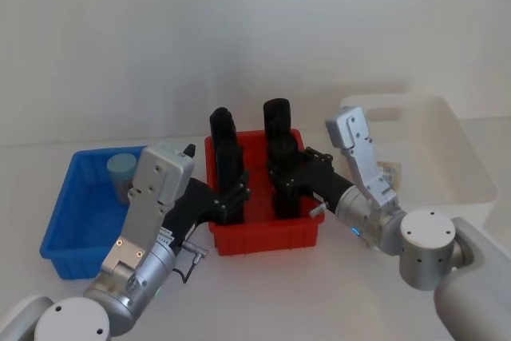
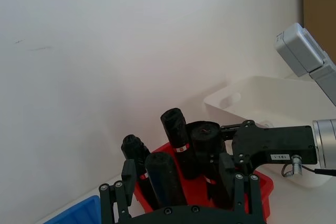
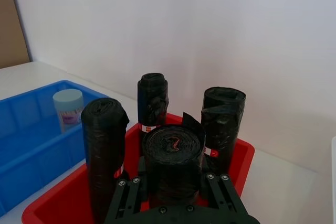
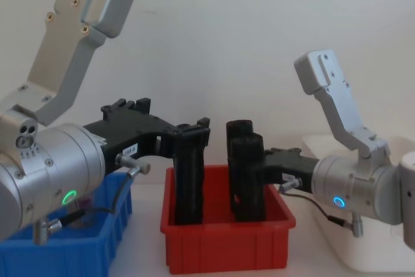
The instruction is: Pick the cotton swabs from the blue box and place them into the white box.
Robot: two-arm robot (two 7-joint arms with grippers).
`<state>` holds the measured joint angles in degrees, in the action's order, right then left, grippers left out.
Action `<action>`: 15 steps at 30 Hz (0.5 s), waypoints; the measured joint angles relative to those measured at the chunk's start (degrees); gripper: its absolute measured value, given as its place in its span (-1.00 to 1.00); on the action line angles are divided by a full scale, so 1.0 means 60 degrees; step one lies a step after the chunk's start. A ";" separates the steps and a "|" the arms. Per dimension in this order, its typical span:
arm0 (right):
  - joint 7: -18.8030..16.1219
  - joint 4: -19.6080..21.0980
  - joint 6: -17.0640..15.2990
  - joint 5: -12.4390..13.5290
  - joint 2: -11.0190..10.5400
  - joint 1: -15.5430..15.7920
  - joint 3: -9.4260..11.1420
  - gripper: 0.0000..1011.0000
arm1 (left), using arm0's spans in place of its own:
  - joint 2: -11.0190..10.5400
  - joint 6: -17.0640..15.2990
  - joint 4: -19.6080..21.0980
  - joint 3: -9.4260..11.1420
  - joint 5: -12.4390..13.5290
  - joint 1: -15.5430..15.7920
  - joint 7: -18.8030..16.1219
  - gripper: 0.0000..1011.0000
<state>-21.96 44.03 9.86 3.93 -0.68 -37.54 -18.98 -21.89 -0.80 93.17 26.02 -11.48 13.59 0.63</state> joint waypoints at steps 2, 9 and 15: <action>0.0020 0.0101 0.0000 0.0017 -0.0013 0.0034 0.0004 0.00 | 0.0000 0.0000 0.0000 0.0000 0.0000 0.0000 0.0000 0.98; 0.0147 0.1003 -0.0105 0.0155 -0.0171 0.0408 0.0057 -0.05 | 0.0000 0.0000 0.0000 0.0000 0.0000 0.0000 -0.0001 0.98; 0.0364 0.2191 -0.0176 0.0294 -0.0391 0.0883 0.0129 -0.06 | -0.0001 0.0000 0.0000 0.0001 0.0000 0.0000 -0.0001 0.98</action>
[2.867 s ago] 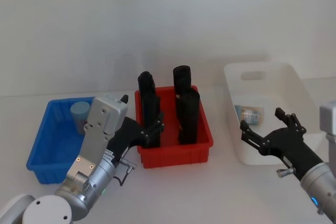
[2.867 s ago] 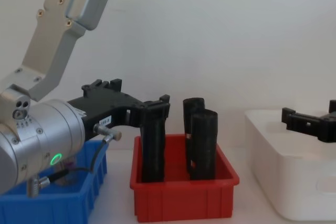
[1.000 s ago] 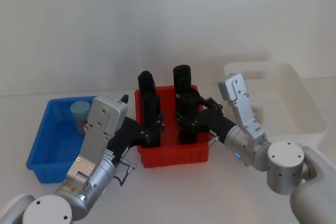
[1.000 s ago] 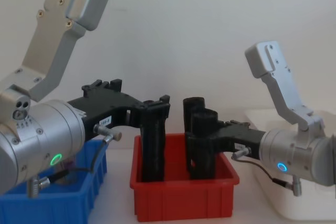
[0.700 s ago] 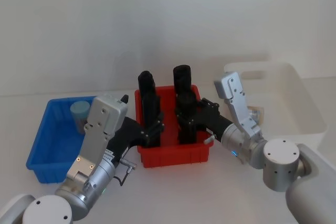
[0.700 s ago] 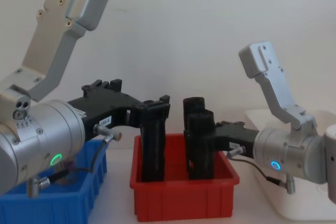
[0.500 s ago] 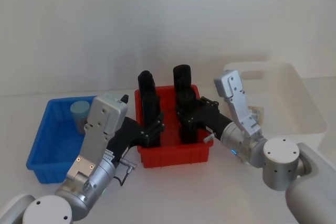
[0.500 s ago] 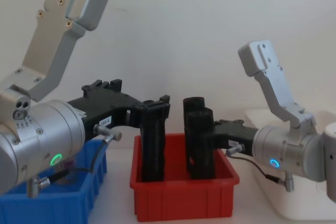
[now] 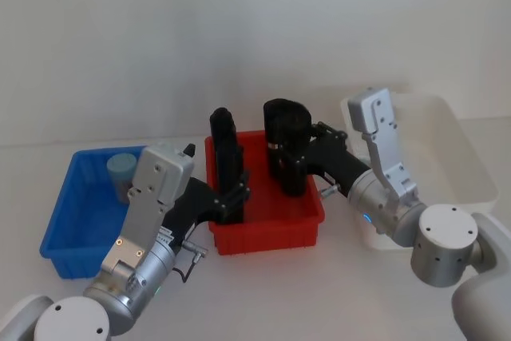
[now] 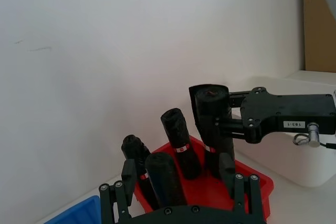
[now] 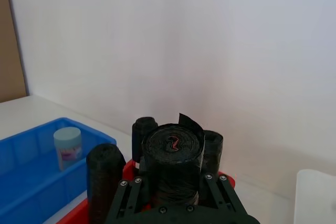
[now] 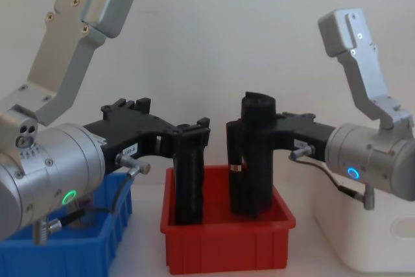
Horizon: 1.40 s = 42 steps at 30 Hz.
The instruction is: Pick the cotton swabs from the blue box and place them into the white box.
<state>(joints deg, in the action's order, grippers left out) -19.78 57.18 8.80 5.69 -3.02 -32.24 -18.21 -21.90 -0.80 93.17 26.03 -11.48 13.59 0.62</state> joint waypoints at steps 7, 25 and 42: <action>0.0392 0.1361 -0.0013 0.0069 -0.0269 0.0536 0.0098 -0.06 | 0.0000 0.0000 0.0000 0.0000 0.0000 0.0000 0.0000 0.98; 0.1983 0.4213 -0.0635 -0.0304 -0.1017 0.1711 0.0482 -0.07 | 0.0001 0.0000 0.0000 -0.0001 0.0000 0.0000 0.0000 0.98; 0.2747 0.4980 -0.1798 -0.0162 -0.1618 0.2268 0.0998 -0.07 | 0.0000 0.0000 0.0000 0.0000 0.0000 0.0000 0.0000 0.98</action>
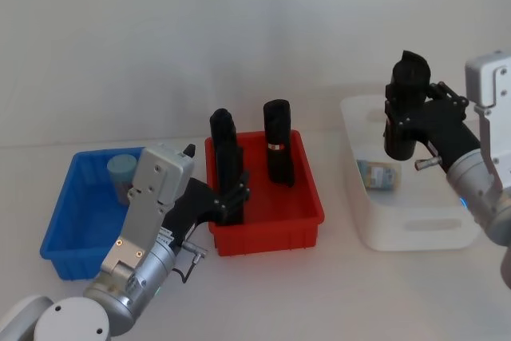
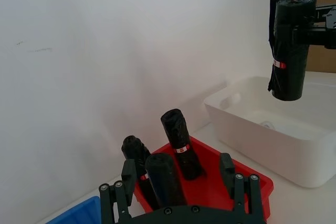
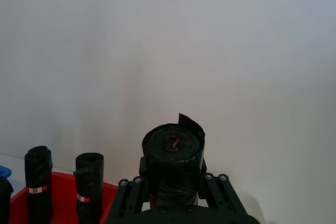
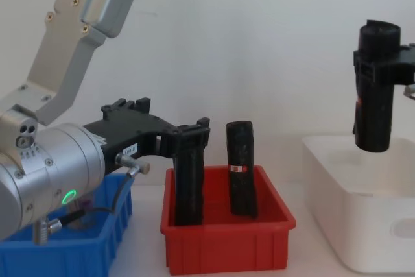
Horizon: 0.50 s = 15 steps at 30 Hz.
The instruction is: Pick the cotton swabs from the blue box and place them into the white box.
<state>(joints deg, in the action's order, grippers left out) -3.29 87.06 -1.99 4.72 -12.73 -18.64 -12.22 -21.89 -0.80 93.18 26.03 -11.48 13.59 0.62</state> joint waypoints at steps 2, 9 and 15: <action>0.0006 -0.0001 -0.0100 0.0027 -0.0039 0.0031 0.0036 -0.07 | 0.0000 0.0000 0.0000 0.0000 0.0000 0.0000 0.0000 0.98; -0.0047 -0.0125 -0.0298 0.0079 -0.0106 0.0069 0.0103 -0.06 | 0.0000 0.0000 0.0000 0.0000 0.0000 -0.0001 0.0000 0.98; -0.0165 -0.0278 -0.0355 0.0111 -0.0124 0.0062 0.0136 0.19 | 0.0000 0.0000 0.0000 0.0000 0.0000 0.0000 0.0000 0.98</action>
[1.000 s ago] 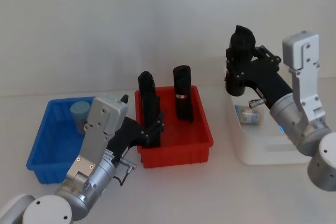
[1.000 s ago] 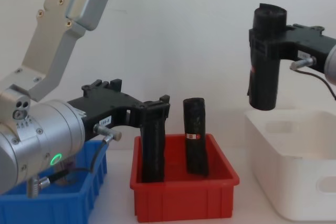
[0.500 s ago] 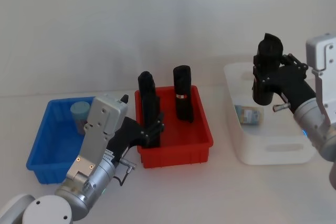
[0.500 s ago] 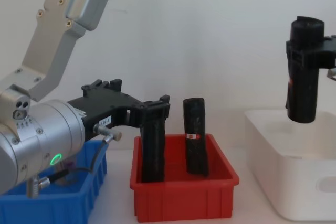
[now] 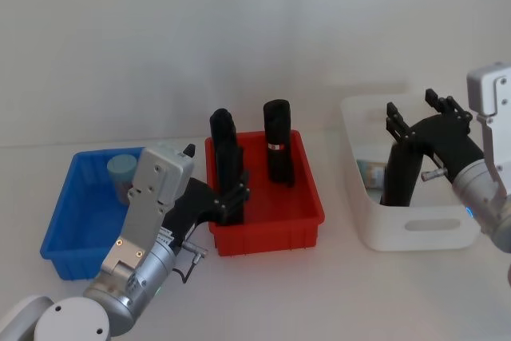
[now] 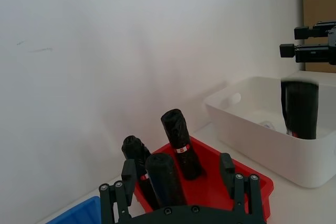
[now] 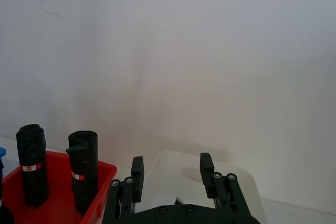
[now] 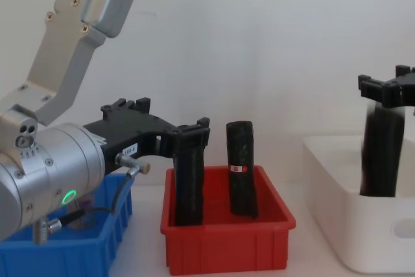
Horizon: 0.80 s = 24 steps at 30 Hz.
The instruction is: Pick the cotton swabs from the blue box and place them into the white box.
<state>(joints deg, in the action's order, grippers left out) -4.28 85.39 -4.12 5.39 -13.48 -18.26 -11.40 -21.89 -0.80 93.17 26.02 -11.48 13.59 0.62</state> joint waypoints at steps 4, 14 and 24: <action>-0.0062 -0.0071 -0.0001 0.0018 -0.0003 -0.0010 0.0017 0.45 | 0.0000 0.0000 0.0001 0.0000 0.0000 0.0000 0.0000 0.98; -0.0157 -0.0175 0.0018 0.0055 -0.0010 -0.0022 0.0037 0.98 | 0.0000 0.0001 0.0001 0.0001 0.0000 0.0000 0.0000 0.98; -0.0204 -0.0225 0.0031 0.0066 -0.0010 -0.0031 0.0049 0.98 | 0.0000 0.0000 0.0000 0.0000 0.0000 0.0000 0.0000 0.98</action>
<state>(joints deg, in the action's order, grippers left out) -5.50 84.04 -3.94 5.78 -13.53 -18.45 -11.11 -21.89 -0.79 93.18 26.02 -11.48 13.59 0.62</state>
